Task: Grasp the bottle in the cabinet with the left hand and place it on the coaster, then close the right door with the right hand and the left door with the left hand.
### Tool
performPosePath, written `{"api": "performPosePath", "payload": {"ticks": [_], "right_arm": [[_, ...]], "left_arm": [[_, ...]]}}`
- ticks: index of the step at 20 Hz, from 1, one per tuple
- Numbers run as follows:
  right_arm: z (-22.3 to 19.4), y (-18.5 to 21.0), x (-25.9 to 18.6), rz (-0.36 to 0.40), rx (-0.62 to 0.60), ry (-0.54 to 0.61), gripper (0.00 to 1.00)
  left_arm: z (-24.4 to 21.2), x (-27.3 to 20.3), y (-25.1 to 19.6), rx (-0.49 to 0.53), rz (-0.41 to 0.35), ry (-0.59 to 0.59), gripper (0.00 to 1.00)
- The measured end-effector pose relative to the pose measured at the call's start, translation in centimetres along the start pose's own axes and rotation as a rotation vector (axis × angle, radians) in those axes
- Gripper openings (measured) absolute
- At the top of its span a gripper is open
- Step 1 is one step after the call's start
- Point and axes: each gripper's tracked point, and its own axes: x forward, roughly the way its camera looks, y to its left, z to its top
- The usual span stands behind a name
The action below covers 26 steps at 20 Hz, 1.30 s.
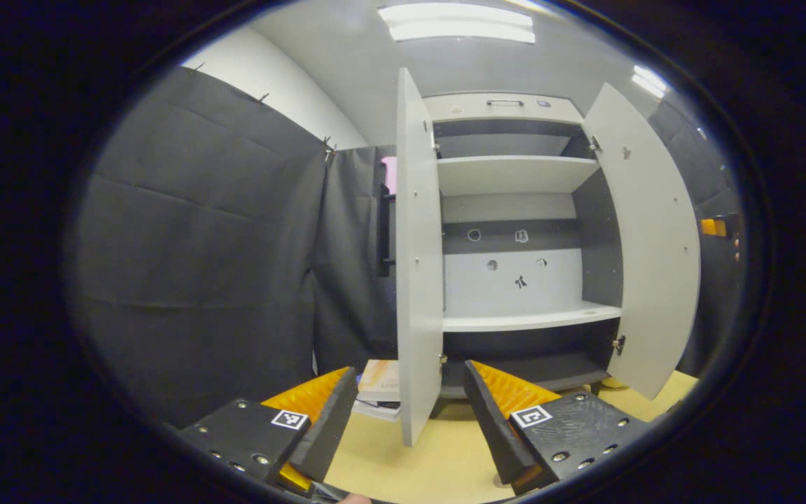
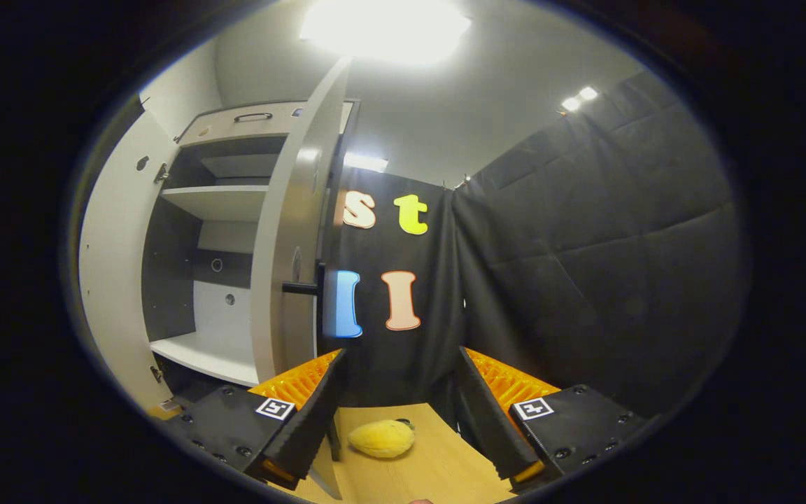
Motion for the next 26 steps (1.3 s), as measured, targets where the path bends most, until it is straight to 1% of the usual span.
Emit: {"api": "performPosePath", "payload": {"ticks": [4, 8, 11, 14, 16, 17, 18, 21, 22, 24, 25, 26], "right_arm": [[-0.2, -0.4, 1.9, -0.071, 0.044, 0.019, 0.97], [-0.8, 0.1, 2.8, -0.096, 0.048, 0.066, 0.96], [-0.3, 0.3, 2.7, -0.101, 0.015, 0.055, 0.95], [0.4, 0.9, 2.3, -0.119, -0.073, 0.026, 0.95], [0.6, 2.0, 1.8, -0.108, -0.075, 0.030, 0.95], [0.6, 2.7, 1.5, -0.094, -0.057, 0.032, 0.92], [0.6, 3.5, 1.2, -0.081, -0.047, 0.033, 0.95], [0.6, 4.8, 0.7, -0.082, -0.056, 0.023, 0.94], [0.6, 5.4, 0.6, -0.079, -0.051, 0.024, 0.94], [0.6, 7.1, 0.3, -0.052, -0.033, 0.026, 0.94], [0.7, 8.1, 0.1, -0.034, -0.028, 0.025, 0.92], [0.7, 9.0, 0.1, -0.017, -0.024, 0.025, 0.95]], "left_arm": [[0.8, 0.3, 2.9, 0.021, 0.035, -0.009, 0.96], [1.4, 1.4, 4.9, 0.011, 0.034, -0.015, 0.96], [1.6, 2.0, 6.5, 0.012, 0.045, -0.015, 0.96], [1.4, 2.8, 8.0, 0.006, 0.045, -0.010, 0.96], [1.2, 3.5, 8.7, 0.000, 0.048, -0.005, 0.96], [1.2, 4.0, 8.9, -0.006, 0.046, -0.005, 0.96], [1.3, 4.3, 9.2, -0.012, 0.044, -0.006, 0.96], [0.8, 5.0, 9.6, -0.022, 0.028, 0.002, 0.96], [0.7, 5.4, 9.5, -0.025, 0.019, 0.003, 0.89], [0.4, 5.7, 9.6, -0.028, 0.004, 0.005, 0.89], [0.3, 5.8, 9.6, -0.029, -0.003, 0.010, 0.89], [-0.1, 6.1, 9.5, -0.032, -0.011, 0.015, 0.96]]}}
